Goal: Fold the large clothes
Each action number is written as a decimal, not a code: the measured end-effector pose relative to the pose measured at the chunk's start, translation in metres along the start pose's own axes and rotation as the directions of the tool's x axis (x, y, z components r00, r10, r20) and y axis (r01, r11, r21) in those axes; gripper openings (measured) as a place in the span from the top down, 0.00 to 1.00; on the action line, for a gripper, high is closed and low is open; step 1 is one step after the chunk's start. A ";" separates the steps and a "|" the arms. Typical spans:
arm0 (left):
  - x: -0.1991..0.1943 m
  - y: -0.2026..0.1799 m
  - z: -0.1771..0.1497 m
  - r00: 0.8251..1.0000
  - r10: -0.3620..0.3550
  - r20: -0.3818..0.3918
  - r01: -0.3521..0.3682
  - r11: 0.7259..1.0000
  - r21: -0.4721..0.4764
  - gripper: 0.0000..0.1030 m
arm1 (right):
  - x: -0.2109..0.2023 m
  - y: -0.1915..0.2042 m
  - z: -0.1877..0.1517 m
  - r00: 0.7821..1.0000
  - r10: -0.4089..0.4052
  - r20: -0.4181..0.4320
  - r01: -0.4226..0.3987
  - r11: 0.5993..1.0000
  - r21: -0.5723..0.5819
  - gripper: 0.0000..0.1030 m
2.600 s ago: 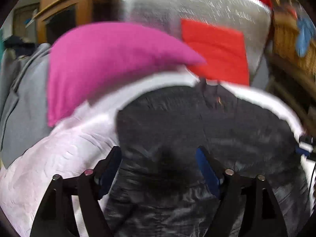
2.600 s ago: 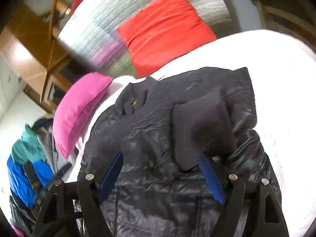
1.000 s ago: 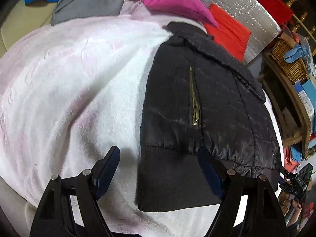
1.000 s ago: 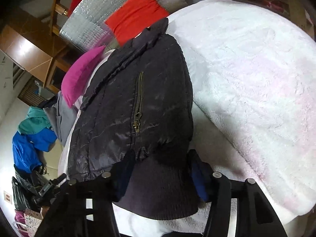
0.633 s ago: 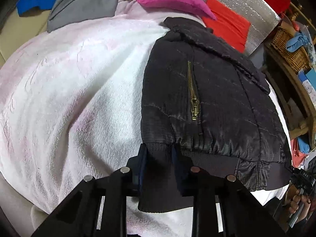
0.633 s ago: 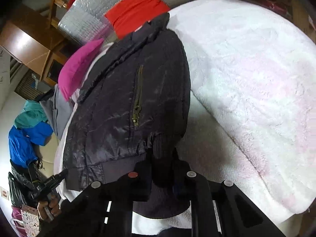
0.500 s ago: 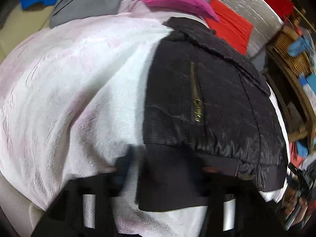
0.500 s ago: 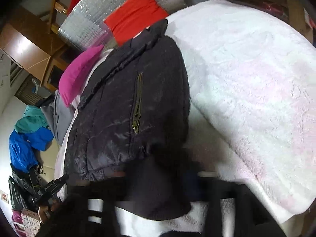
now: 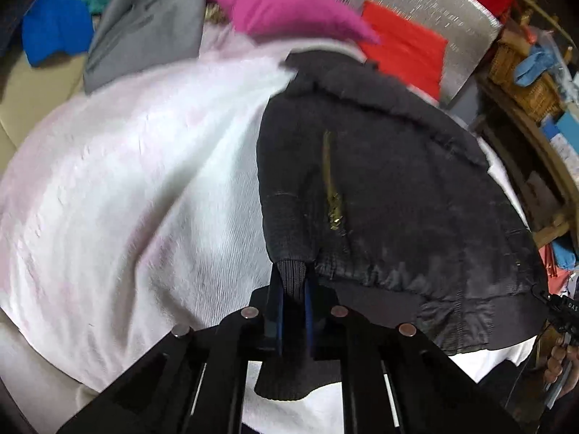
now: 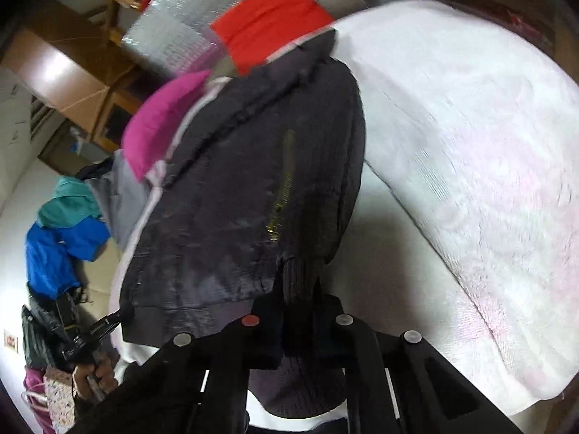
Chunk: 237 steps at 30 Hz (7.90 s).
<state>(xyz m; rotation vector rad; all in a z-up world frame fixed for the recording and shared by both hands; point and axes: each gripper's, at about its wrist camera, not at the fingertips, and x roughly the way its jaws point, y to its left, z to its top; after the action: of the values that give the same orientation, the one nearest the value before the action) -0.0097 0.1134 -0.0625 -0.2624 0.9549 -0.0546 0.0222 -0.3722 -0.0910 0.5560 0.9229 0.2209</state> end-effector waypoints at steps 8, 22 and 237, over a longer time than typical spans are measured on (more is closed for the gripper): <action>-0.045 0.014 -0.039 0.999 -0.033 0.043 0.034 0.999 -0.008 0.91 | -0.027 -0.009 -0.043 0.997 0.075 0.009 -0.075 0.997 0.035 0.90; -0.030 0.040 -0.062 0.998 -0.047 0.029 0.049 0.996 -0.074 0.38 | -0.047 -0.055 -0.073 0.997 0.024 0.067 -0.031 0.994 0.108 0.31; -0.110 0.010 0.052 0.951 -0.116 0.286 0.141 0.988 -0.066 0.82 | -0.093 -0.002 0.012 0.819 0.537 0.202 -0.548 0.836 0.004 0.88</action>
<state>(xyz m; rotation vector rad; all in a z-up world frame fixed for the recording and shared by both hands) -0.0320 0.1515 0.0519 -0.4008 0.6567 -0.0937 -0.0231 -0.4161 -0.0218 0.8805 0.5620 0.6471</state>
